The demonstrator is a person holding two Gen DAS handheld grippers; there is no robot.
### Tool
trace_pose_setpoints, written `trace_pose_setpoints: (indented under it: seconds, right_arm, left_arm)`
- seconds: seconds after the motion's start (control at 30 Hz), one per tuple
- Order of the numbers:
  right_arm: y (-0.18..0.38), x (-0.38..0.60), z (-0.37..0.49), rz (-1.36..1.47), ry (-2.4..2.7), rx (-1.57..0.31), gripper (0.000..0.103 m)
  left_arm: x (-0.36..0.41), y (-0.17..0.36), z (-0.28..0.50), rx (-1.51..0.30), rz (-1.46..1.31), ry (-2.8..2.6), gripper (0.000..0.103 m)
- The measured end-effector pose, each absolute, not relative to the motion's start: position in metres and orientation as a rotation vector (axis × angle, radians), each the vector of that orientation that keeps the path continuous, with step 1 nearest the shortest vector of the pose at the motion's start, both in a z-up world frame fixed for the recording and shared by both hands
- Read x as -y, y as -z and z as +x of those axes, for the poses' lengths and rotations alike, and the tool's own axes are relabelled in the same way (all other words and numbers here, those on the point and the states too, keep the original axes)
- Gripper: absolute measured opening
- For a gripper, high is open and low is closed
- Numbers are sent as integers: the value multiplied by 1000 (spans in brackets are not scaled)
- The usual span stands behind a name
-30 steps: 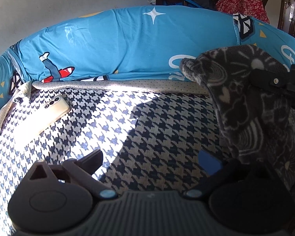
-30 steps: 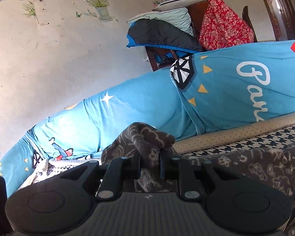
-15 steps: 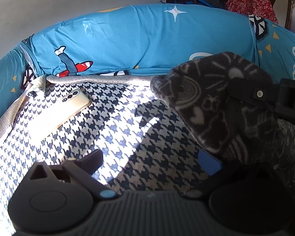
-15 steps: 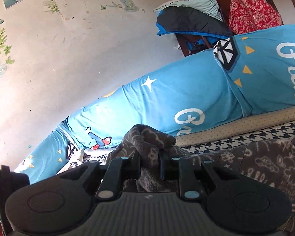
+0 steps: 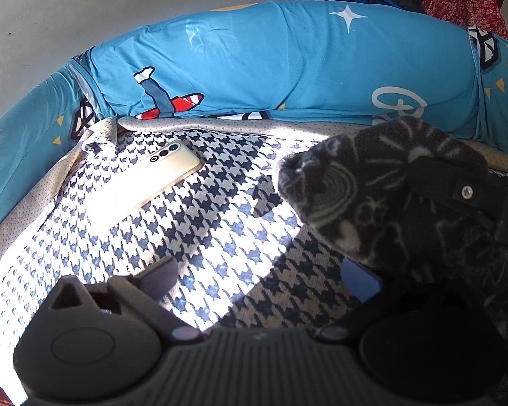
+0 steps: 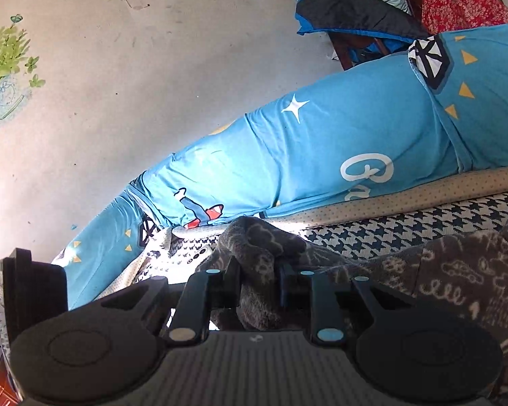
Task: Fold clothes
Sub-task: 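Lift the grey garment with the right gripper past the left gripper, then lay the grey garment down in front of the left gripper with the right gripper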
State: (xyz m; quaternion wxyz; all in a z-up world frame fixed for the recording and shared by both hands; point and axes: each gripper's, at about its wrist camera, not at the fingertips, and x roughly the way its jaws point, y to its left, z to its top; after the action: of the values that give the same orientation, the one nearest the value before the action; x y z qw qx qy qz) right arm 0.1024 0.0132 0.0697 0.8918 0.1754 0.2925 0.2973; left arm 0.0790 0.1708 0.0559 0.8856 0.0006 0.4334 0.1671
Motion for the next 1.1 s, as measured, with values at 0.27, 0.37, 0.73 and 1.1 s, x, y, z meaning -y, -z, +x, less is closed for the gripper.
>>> trace_pose_setpoints:
  seconds: [0.27,0.37,0.73,1.1]
  right_arm:
    - [-76,-10,97,319,-593,-619,52]
    - [-81,-6,94,314,-584,-612,58]
    - [-90,39,94,314,-442,-620,61]
    - [-92,109,96,252,-206,-659,70]
  left_arm:
    - [-199,-74,78,-850,-86,-494,103]
    - [-203,-83,75,-818,-159,-492,103]
    - [-144,-86,81,-818,-160,-338,103]
    - [-82,-72,86,-856,-107,-233,103]
